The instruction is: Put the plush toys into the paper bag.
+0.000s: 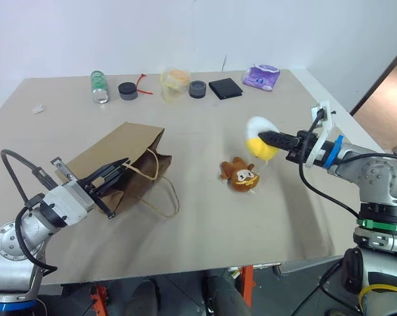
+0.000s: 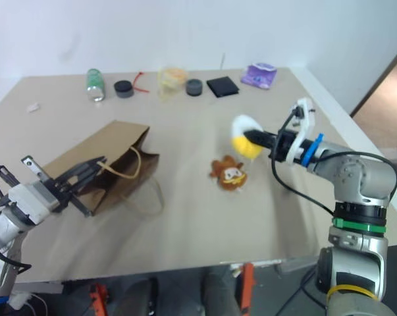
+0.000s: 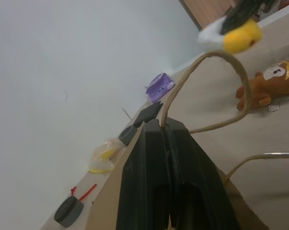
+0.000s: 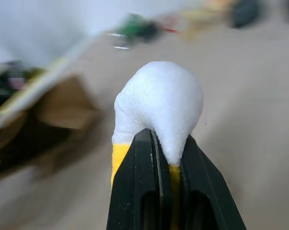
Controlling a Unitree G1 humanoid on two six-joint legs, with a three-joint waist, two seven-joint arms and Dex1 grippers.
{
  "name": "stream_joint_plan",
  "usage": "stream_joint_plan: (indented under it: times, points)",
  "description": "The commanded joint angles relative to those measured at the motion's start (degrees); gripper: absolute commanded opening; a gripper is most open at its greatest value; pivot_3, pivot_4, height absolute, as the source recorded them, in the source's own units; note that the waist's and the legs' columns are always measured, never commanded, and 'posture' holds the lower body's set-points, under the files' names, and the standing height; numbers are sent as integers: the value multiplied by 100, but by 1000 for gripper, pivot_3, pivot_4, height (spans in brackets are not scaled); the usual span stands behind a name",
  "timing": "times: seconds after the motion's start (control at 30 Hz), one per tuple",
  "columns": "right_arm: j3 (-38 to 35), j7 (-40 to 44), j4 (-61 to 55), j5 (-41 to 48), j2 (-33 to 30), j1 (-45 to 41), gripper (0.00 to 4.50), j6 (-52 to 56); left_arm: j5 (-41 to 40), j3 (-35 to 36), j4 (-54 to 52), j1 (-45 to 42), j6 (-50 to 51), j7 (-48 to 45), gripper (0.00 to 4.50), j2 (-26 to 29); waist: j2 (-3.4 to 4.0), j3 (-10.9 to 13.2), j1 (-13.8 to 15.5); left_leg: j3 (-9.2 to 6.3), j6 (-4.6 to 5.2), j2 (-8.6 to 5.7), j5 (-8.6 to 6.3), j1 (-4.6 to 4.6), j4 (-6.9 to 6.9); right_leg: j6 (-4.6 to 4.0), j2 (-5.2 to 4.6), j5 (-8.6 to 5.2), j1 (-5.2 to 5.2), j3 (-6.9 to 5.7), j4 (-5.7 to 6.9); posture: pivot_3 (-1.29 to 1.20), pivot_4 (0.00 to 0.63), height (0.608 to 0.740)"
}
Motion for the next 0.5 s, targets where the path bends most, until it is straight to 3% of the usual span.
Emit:
stream_joint_plan:
  times: [0.03,0.23,0.5]
  points:
    - [604,-225,-658,356,548,387,24,392,-14,-15,-214,-183,-4,181,0,-89,-9,-5,-13,1,0,10,-2,7,1,-2,11,0,3,0,0,0,150,740]
    - [1157,-522,-689,316,1153,590,24,422,37,-69,-293,-325,81,364,0,-210,1,0,0,3,1,10,0,0,25,-1,13,18,3,4,1,0,150,740]
    - [1239,-890,-585,675,2230,291,24,526,163,-332,-410,-138,14,311,0,-248,0,0,-8,4,1,18,0,-1,27,-6,23,23,0,7,1,0,150,740]
